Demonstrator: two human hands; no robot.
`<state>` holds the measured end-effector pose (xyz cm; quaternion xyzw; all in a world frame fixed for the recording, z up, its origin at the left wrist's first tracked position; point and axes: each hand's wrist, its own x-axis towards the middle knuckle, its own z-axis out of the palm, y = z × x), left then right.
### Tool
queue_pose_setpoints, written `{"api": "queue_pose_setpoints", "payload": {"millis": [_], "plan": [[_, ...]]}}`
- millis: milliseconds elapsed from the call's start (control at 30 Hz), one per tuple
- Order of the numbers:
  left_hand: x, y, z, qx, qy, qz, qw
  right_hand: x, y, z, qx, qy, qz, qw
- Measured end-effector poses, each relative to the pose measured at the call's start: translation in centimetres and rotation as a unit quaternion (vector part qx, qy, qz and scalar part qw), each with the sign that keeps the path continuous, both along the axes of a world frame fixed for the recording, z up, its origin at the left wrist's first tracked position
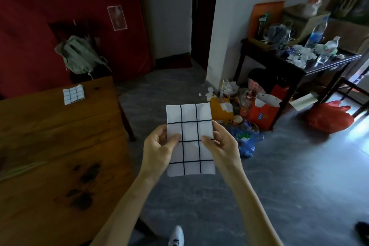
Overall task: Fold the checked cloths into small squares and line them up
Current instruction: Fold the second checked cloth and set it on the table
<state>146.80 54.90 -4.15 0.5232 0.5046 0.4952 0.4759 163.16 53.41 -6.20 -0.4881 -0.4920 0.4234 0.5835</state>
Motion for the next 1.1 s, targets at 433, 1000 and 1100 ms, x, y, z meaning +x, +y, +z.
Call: {"api": "queue_pose_setpoints", "payload": {"millis": [433,1000,1100], "plan": [[5.9,24.0,-3.0,-0.043,-0.1,-0.017,0.994,6.0,22.5,0.6,-0.089,-0.13,0.019,0.987],[2.1,49.7,-4.3,-0.008,0.026,0.141,0.99,3.2,55.7,-2.8,-0.046,-0.124,0.212,0.968],[3.1,54.8,-4.1,0.015,0.073,0.191,0.979,3.7,62.5,-3.0,-0.027,-0.102,0.258,0.96]]}}
